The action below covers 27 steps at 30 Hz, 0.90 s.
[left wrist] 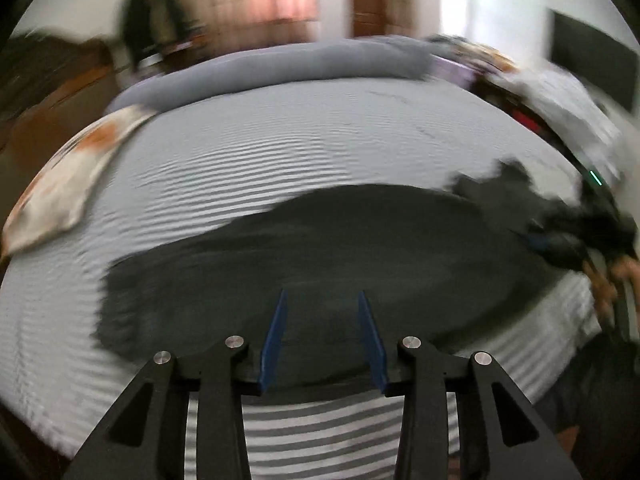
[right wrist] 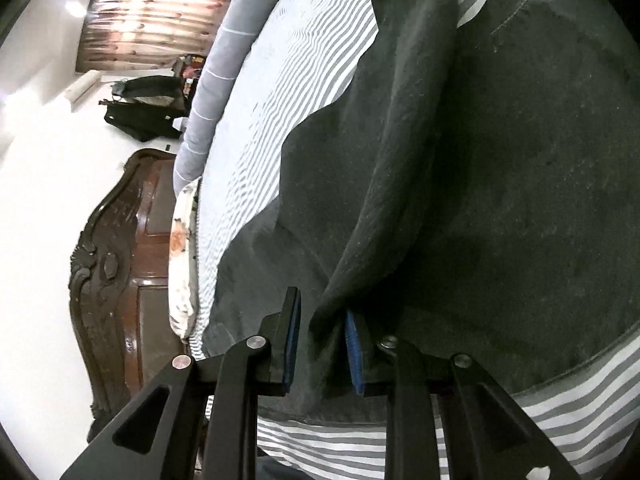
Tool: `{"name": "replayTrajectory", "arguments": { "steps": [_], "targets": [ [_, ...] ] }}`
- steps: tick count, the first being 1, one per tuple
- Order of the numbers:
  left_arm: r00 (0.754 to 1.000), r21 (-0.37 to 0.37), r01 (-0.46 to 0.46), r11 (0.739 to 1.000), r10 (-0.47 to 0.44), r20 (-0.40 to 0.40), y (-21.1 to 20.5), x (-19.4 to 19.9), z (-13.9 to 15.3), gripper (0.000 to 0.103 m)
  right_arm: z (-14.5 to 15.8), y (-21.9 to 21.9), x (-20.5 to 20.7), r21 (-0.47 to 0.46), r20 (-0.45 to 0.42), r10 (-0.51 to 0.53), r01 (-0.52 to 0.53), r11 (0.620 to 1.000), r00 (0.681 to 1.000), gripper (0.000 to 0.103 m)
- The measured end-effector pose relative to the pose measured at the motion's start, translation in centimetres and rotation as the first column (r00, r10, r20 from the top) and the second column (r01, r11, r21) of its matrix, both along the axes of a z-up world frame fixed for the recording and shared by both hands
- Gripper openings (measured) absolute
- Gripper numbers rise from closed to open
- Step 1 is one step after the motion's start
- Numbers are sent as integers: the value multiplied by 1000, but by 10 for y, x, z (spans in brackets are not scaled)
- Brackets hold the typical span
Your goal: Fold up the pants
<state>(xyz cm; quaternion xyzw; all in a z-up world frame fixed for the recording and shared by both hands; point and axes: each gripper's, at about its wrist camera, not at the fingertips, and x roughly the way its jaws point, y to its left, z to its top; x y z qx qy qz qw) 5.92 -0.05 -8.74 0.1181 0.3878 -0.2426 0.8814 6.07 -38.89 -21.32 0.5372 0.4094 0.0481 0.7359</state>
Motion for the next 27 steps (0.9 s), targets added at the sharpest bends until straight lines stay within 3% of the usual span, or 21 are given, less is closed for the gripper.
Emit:
{"name": "replayTrajectory", "arguments": {
  "steps": [4, 9, 22, 27],
  "targets": [
    [983, 74, 183, 980, -184, -1, -74, -21, -25, 39, -3, -6, -1, 41, 4, -10, 9, 999, 1000, 22],
    [955, 116, 296, 948, -295, -28, -126, -32, -50, 39, -4, -14, -6, 52, 16, -11, 10, 999, 1000, 22],
    [941, 182, 339, 923, -334, -63, -186, -29, -87, 39, -14, -38, -8, 118, 34, -49, 45, 992, 998, 22],
    [945, 161, 328, 931, -321, -69, -192, -19, -90, 9, -16, -55, -7, 103, 21, -93, 90, 991, 995, 22]
  ]
}}
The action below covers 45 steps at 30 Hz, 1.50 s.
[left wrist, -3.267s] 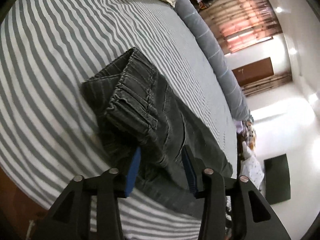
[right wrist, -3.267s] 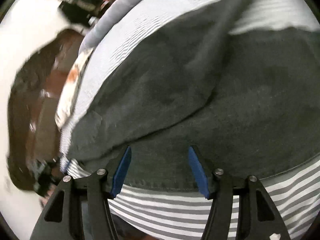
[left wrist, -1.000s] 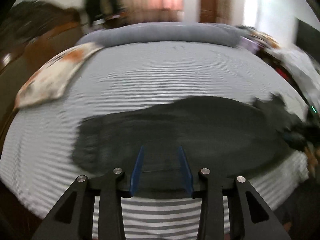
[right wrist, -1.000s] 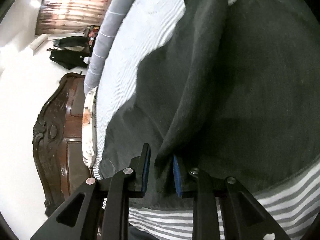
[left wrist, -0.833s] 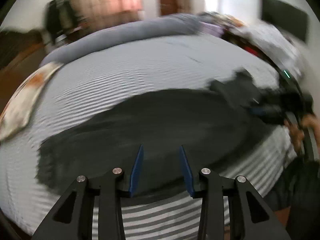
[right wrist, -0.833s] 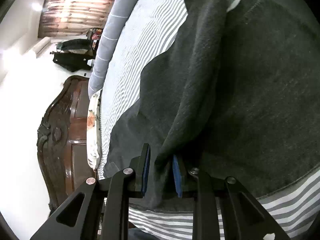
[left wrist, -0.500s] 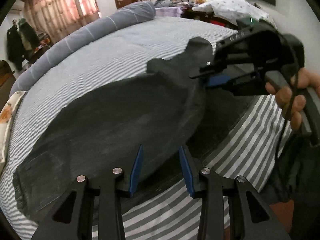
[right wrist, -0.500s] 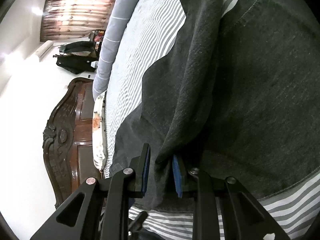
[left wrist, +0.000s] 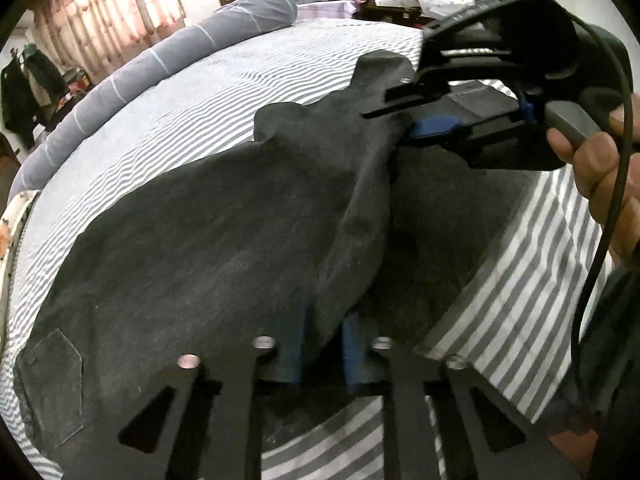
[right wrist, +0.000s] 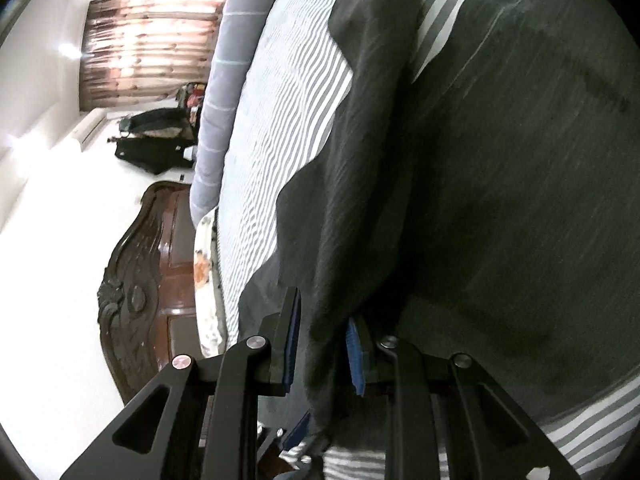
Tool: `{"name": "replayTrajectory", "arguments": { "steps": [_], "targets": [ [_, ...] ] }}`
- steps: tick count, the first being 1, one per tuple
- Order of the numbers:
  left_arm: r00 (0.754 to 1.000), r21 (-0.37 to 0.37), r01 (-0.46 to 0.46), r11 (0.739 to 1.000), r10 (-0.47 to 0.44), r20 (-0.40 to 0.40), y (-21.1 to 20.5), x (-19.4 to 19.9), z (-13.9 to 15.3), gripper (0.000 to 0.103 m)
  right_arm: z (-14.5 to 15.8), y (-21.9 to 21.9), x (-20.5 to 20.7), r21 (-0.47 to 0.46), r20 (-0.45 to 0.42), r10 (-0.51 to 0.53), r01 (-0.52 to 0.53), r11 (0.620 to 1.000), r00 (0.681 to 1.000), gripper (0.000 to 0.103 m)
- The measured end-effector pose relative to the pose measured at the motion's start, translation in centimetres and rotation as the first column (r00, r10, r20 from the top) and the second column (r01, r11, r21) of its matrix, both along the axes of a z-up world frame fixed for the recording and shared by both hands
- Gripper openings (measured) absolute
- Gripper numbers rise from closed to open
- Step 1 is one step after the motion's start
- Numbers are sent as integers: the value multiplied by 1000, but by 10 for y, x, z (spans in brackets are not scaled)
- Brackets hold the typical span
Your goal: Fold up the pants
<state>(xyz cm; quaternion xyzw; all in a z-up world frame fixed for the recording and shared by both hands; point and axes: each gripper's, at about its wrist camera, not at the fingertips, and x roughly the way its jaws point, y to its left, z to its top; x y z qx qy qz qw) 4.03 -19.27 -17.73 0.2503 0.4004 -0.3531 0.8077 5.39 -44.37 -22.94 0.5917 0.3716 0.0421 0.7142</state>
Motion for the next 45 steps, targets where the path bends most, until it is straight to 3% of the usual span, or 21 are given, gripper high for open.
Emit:
{"name": "replayTrajectory", "arguments": {
  "steps": [7, 16, 18, 20, 27, 29, 30, 31, 33, 39, 42, 45],
  "targets": [
    [1000, -53, 1, 999, -2, -16, 7, 5, 6, 7, -4, -29, 8, -53, -37, -67, 65, 996, 997, 26],
    [1000, -65, 14, 998, -15, -18, 11, -1, 6, 7, 6, -76, 18, -117, -29, -160, 155, 981, 987, 26],
    [1000, -77, 3, 997, -5, -27, 12, 3, 5, 7, 10, -82, 27, -147, -36, -143, 137, 980, 989, 24],
    [999, -95, -13, 995, 9, -40, 15, 7, 7, 7, 19, -86, 39, -191, -52, -106, 94, 977, 993, 13],
    [992, -182, -83, 980, 65, -104, 29, 20, 16, 7, 64, -68, 99, -380, -129, 53, -99, 920, 990, 12],
    [986, -206, -119, 971, 91, -140, 34, 27, 16, 7, 74, -55, 126, -413, -153, 100, -156, 897, 983, 15],
    [983, -210, -133, 969, 102, -149, 36, 29, 15, 7, 78, -48, 138, -416, -160, 127, -184, 891, 979, 25],
    [980, -210, -151, 966, 118, -159, 38, 32, 13, 7, 81, -42, 149, -407, -152, 155, -205, 890, 976, 43],
    [975, -208, -172, 963, 136, -176, 42, 36, 10, 7, 90, -33, 172, -386, -96, 182, -205, 899, 979, 60],
    [959, -221, -221, 950, 170, -226, 52, 45, -1, 7, 105, -41, 185, -412, -42, 202, -201, 889, 979, 60],
    [956, -227, -228, 947, 173, -235, 56, 47, -6, 7, 95, -57, 165, -416, -69, 172, -185, 890, 983, 59],
    [948, -234, -248, 940, 186, -258, 60, 51, -11, 7, 71, -76, 140, -405, -122, 134, -173, 898, 983, 49]
  ]
}}
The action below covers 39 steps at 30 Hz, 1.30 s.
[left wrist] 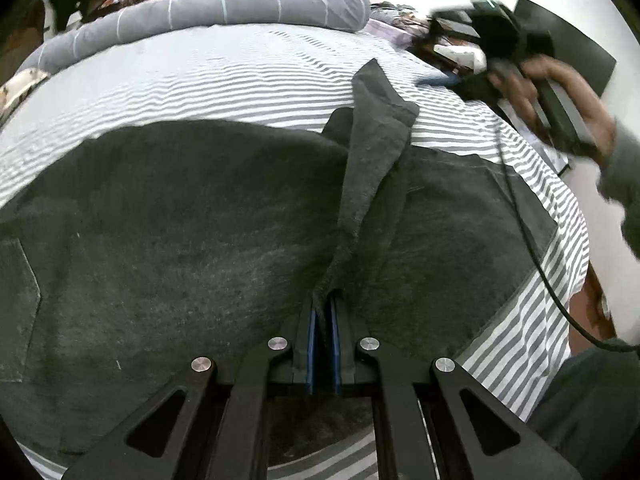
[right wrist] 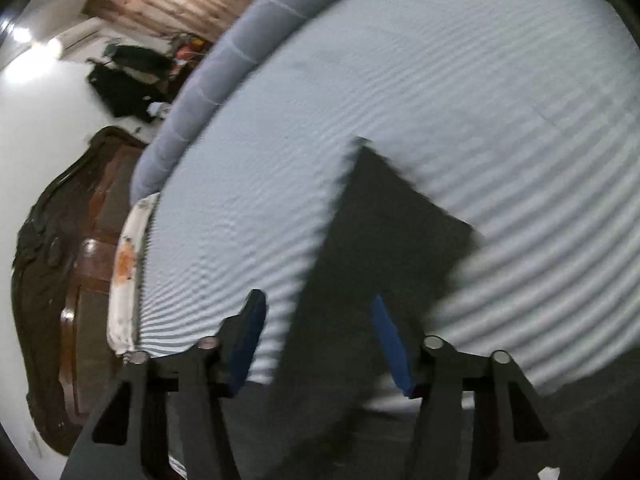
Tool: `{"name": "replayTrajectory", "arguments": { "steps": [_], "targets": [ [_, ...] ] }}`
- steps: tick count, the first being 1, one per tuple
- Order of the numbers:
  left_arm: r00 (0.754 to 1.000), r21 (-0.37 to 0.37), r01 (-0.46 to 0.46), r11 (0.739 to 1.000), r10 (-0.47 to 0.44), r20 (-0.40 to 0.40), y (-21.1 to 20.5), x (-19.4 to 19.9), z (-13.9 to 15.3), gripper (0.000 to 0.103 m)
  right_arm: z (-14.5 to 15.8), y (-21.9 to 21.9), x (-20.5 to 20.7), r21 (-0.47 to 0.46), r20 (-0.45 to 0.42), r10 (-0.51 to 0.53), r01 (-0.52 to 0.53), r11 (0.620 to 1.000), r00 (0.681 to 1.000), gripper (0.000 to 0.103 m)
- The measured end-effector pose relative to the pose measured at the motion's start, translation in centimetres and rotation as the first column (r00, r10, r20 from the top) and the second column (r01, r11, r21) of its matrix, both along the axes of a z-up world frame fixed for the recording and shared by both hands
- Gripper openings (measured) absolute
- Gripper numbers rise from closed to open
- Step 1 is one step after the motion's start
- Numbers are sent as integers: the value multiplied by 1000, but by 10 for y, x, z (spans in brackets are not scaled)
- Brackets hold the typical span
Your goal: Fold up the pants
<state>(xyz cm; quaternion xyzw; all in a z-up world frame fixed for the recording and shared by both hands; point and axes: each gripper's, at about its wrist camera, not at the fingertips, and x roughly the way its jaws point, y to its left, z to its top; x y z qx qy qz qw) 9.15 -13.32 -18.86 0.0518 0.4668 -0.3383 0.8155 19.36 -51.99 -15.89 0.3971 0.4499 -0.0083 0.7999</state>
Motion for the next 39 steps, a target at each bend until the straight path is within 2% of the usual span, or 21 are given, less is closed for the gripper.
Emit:
{"name": "replayTrajectory", "arguments": {
  "steps": [5, 11, 14, 16, 19, 22, 27, 32, 35, 37, 39],
  "targets": [
    [1000, -1, -11, 1000, 11, -9, 1, 3, -5, 7, -36, -24, -22, 70, -48, -74, 77, 995, 996, 46],
    [1000, 6, -9, 1000, 9, -11, -1, 4, -6, 7, -54, -29, -11, 104, -46, -100, 104, 989, 994, 40],
    [1000, 8, -11, 1000, 11, -13, -2, 5, -7, 7, -55, -36, 0, 103, -43, -123, 126, 987, 992, 26],
    [1000, 12, -10, 1000, 10, -11, -4, 5, -8, 7, -55, -39, 6, 111, -41, -133, 137, 984, 990, 11],
    [1000, 20, -8, 1000, 8, -3, -7, 5, -8, 7, -43, -41, 10, 54, -27, -121, 122, 991, 992, 7],
    [1000, 23, -12, 1000, 13, -6, -8, 5, -7, 7, -30, -37, 8, 5, -26, -118, 119, 993, 993, 5],
    [1000, 46, -15, 999, 15, 8, -13, 2, -1, 7, 6, -44, -19, -57, 14, -168, 168, 984, 986, 4],
    [999, 57, 16, 998, -18, 48, -16, -5, 12, 7, 48, -64, -78, -143, 56, -217, 223, 964, 974, 3],
    [994, 79, 43, 996, -51, 96, -20, -12, 18, 7, 47, -76, -109, -99, 54, -209, 213, 972, 976, 4],
    [993, 92, 43, 995, -53, 103, -21, -12, 19, 7, 38, -83, -121, -66, 55, -215, 218, 974, 975, 8],
    [994, 98, 34, 995, -44, 102, -21, -11, 19, 7, 18, -83, -123, 27, 39, -218, 217, 976, 975, 9]
  ]
}}
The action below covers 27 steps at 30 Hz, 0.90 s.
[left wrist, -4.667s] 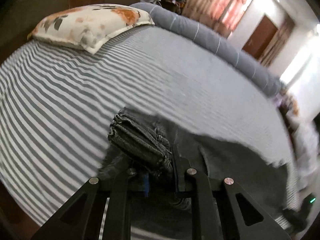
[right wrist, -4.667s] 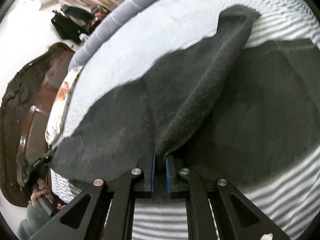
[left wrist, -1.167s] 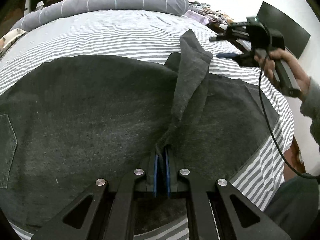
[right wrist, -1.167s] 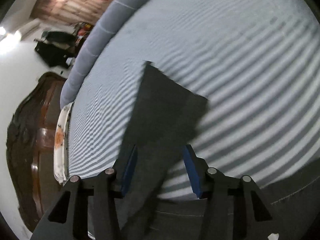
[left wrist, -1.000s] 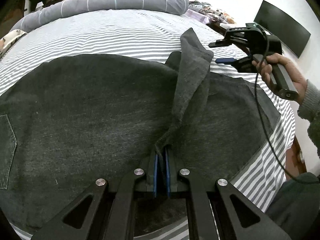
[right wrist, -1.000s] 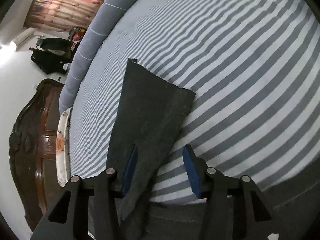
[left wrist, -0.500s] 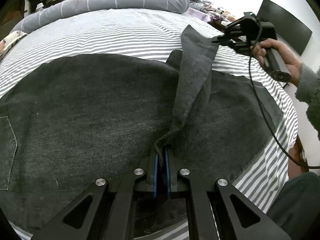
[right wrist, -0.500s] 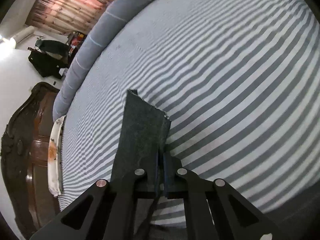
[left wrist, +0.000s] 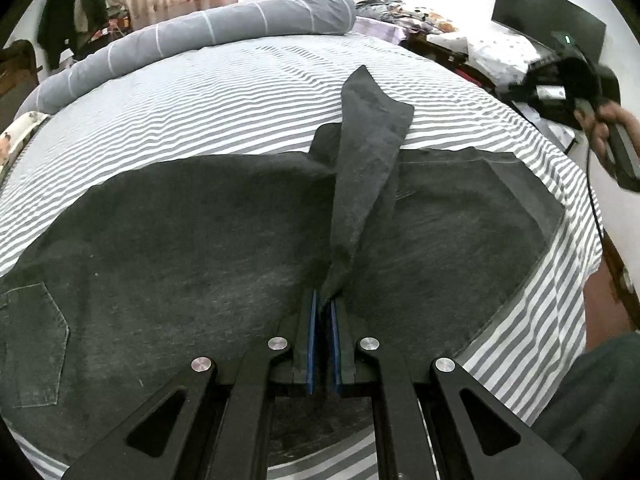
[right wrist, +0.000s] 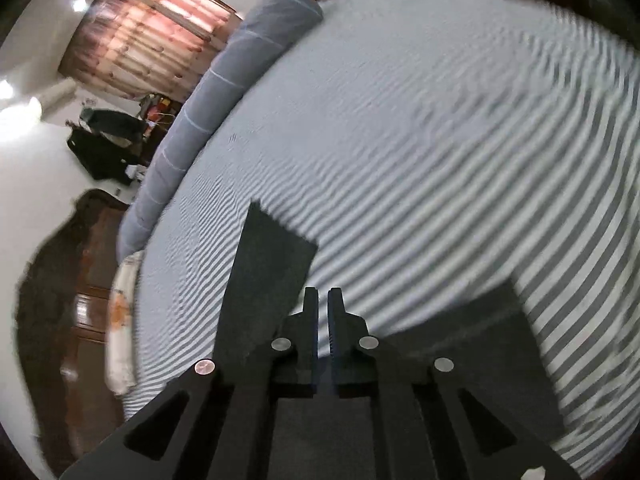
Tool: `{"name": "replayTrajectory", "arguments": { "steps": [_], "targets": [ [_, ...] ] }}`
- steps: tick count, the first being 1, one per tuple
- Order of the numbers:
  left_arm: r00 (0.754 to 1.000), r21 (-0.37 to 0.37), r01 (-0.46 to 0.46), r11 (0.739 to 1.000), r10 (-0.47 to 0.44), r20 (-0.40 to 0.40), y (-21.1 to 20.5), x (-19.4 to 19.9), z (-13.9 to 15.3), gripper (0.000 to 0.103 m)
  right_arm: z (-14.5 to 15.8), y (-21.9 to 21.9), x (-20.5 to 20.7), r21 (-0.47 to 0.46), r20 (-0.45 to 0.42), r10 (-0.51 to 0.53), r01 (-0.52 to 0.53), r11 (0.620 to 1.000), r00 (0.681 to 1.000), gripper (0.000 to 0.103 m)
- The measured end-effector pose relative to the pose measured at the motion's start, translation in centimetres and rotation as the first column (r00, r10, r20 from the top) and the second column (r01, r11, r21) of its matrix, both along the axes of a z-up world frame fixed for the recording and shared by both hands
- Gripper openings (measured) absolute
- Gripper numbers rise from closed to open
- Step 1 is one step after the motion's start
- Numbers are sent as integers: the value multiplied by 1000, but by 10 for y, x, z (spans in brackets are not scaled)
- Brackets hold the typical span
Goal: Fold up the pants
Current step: 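Hold the leg with the left tool while the right tool grasps the leg end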
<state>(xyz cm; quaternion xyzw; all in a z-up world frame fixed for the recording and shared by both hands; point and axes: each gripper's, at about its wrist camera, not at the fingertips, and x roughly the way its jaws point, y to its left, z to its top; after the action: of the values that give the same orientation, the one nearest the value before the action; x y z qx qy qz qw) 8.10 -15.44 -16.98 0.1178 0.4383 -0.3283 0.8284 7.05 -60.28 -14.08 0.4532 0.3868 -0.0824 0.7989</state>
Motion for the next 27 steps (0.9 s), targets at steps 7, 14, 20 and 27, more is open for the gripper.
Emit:
{"name": "replayTrajectory", "arguments": {
  "steps": [7, 14, 20, 27],
  "targets": [
    [999, 15, -23, 1000, 24, -24, 4, 10, -9, 7, -59, 32, 45, 139, 13, 46, -47, 989, 999, 18],
    [999, 16, -29, 999, 30, -38, 4, 17, -22, 7, -99, 43, 85, 230, 59, 28, -41, 972, 998, 25],
    [998, -7, -35, 999, 34, -55, 7, 19, -24, 7, -99, 27, 111, 243, 103, -18, -7, 970, 994, 21],
    [998, -8, -39, 999, 38, -57, 8, 19, -23, 7, -71, 34, 123, 135, 100, 21, -34, 990, 995, 5]
  ]
}}
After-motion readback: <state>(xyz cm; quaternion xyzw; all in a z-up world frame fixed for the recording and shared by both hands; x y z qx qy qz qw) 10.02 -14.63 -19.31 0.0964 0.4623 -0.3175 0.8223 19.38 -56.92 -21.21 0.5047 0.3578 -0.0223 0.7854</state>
